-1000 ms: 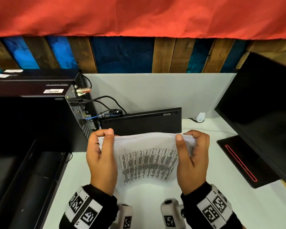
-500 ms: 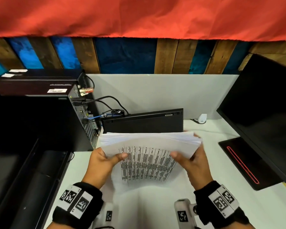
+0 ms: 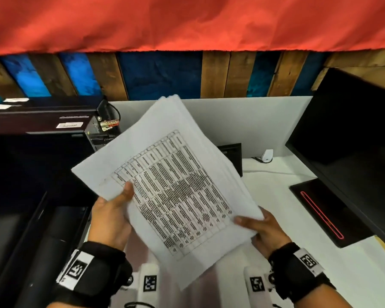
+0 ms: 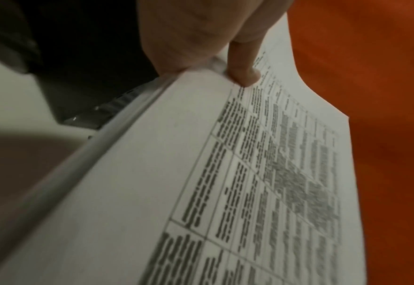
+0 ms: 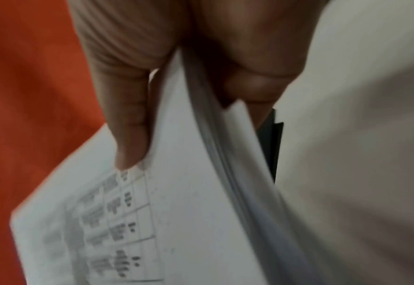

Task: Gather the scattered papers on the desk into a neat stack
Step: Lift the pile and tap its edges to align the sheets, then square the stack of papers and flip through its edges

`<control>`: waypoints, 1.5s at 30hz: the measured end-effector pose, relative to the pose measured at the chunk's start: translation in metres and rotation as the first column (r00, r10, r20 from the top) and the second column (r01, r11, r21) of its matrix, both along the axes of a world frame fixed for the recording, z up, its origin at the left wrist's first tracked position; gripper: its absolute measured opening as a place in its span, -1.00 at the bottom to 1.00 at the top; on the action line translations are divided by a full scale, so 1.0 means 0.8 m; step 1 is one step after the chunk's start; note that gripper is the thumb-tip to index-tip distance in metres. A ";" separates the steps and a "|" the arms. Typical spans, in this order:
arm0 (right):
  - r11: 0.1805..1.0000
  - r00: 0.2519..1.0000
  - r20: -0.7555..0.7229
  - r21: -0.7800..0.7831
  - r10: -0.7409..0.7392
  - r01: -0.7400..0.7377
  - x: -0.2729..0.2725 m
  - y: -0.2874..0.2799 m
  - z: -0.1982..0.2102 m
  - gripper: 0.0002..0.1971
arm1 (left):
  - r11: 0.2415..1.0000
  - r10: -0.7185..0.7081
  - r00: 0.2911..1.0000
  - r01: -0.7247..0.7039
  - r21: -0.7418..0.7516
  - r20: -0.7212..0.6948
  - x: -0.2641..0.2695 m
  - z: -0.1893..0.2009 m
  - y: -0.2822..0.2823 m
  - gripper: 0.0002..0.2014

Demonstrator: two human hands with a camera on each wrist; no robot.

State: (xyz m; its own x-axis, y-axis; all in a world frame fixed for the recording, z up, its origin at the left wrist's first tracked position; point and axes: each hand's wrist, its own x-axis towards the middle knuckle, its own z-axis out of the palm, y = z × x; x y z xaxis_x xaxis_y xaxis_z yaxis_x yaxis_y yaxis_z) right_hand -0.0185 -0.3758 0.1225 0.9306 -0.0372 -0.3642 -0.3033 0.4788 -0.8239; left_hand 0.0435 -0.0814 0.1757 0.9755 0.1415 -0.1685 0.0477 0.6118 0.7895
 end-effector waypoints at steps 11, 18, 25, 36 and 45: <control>0.977 0.975 0.086 -0.038 -0.206 0.209 0.004 0.011 -0.005 -0.21 | 0.981 -0.150 0.985 0.158 0.114 -0.082 -0.001 -0.064 0.055 -0.35; 0.896 0.984 0.173 -0.429 -0.045 0.116 0.004 -0.009 -0.010 -0.58 | 0.740 -0.223 0.944 0.326 0.588 -0.243 -0.014 -0.108 0.067 -0.51; 0.764 0.998 0.046 -0.645 0.034 0.003 -0.017 -0.023 -0.048 -0.57 | 0.702 -0.160 0.937 0.328 0.632 -0.309 -0.033 -0.141 0.060 -0.72; 0.876 1.000 0.005 -0.483 0.005 -0.002 -0.012 -0.032 -0.011 -0.85 | 0.782 -0.203 0.817 0.467 0.413 -0.539 -0.013 -0.139 0.071 -0.80; 0.706 0.862 -0.497 -0.646 -0.102 -0.290 -0.019 -0.023 -0.139 -0.82 | 0.581 -0.040 0.768 0.538 0.610 -0.639 -0.053 -0.212 0.070 -0.73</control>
